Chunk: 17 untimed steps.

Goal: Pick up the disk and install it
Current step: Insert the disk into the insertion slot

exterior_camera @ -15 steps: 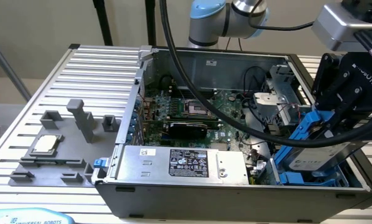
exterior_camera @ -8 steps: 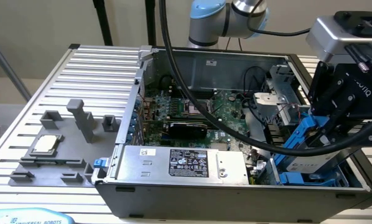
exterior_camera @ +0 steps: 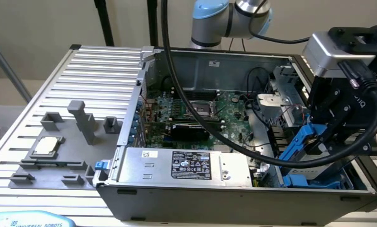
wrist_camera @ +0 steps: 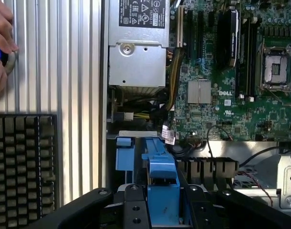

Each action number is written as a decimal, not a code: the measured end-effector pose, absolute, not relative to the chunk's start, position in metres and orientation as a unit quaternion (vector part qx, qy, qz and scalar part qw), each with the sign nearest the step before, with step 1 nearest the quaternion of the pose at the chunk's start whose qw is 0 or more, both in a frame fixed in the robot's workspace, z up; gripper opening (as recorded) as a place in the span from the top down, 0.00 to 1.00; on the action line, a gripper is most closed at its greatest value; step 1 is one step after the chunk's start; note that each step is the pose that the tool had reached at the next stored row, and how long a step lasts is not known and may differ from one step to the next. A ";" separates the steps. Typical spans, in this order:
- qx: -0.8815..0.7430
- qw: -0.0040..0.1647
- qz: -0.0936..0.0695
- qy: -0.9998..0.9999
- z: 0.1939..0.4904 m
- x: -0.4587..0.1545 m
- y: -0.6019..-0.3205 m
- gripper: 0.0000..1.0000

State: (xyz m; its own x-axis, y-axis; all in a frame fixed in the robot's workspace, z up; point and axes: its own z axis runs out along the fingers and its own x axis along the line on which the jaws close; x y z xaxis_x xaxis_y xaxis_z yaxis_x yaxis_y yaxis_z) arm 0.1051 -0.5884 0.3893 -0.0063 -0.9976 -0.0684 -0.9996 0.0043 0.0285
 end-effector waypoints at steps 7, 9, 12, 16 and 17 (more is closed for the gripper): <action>-0.706 0.014 0.034 0.707 0.377 0.102 -0.588 0.67; -0.707 0.014 0.034 0.707 0.373 0.101 -0.588 0.67; -0.707 0.014 0.034 0.707 0.370 0.101 -0.588 0.67; -0.707 0.014 0.034 0.706 0.368 0.101 -0.588 0.67; -0.707 0.014 0.034 0.706 0.368 0.101 -0.588 0.67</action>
State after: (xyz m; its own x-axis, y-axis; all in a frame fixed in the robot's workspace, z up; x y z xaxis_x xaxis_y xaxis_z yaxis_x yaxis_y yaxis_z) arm 0.1012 -0.5884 0.3682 -0.0005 -0.9977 -0.0683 -0.9996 -0.0015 0.0287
